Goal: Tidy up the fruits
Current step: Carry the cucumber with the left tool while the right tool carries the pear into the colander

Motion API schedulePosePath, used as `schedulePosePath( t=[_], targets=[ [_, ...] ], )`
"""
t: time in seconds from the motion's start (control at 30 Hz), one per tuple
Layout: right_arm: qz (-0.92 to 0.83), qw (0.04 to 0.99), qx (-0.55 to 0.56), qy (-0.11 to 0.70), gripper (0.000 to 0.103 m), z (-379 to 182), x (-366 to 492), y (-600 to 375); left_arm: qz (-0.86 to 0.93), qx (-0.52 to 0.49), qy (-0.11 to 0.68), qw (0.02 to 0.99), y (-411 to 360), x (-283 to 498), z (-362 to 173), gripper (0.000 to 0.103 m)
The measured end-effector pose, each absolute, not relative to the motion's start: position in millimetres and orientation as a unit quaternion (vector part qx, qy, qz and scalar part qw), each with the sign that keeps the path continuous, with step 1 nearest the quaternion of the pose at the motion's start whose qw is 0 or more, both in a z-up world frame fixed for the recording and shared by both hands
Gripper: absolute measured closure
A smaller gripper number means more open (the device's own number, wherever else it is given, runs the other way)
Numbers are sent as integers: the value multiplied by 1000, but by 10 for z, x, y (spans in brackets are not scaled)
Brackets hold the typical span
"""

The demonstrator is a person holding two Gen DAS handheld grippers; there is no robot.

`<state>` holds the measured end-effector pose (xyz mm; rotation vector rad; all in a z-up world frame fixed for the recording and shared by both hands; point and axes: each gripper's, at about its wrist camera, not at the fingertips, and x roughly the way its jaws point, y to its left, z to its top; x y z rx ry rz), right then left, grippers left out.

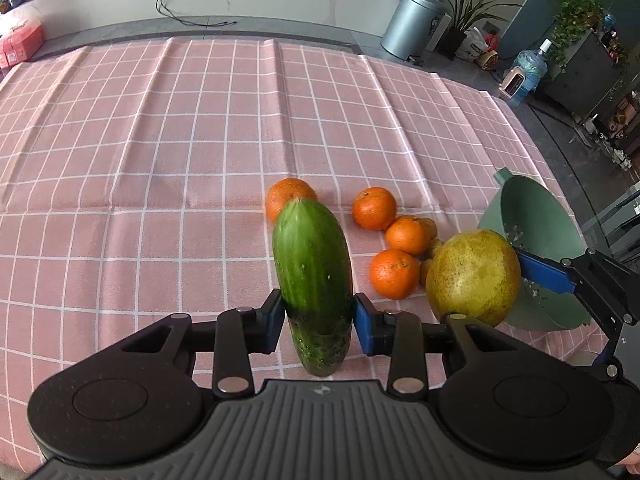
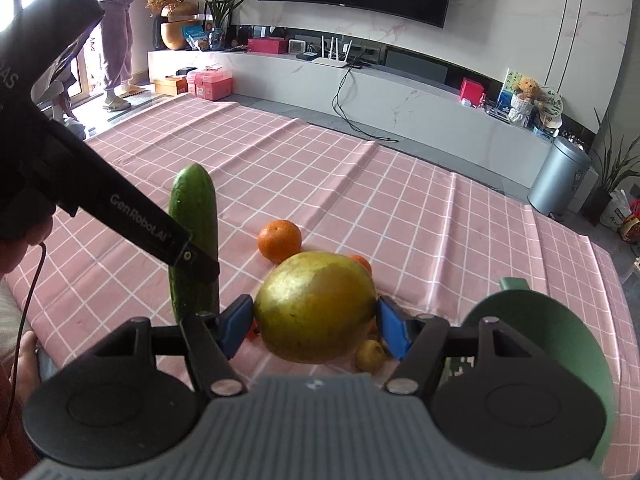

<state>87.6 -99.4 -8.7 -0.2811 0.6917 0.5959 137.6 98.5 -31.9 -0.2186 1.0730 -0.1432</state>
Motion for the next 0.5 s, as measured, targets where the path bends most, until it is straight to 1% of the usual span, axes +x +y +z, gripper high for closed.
schedulePosePath(
  t=[0.27, 0.5],
  targets=[
    [270, 904, -136, 304, 39, 202, 649, -1392, -104, -71, 463, 877, 539, 1276, 185, 62],
    [234, 917, -135, 295, 39, 382, 651, -1859, -166, -50, 433, 885, -40, 1374, 528, 62]
  ],
)
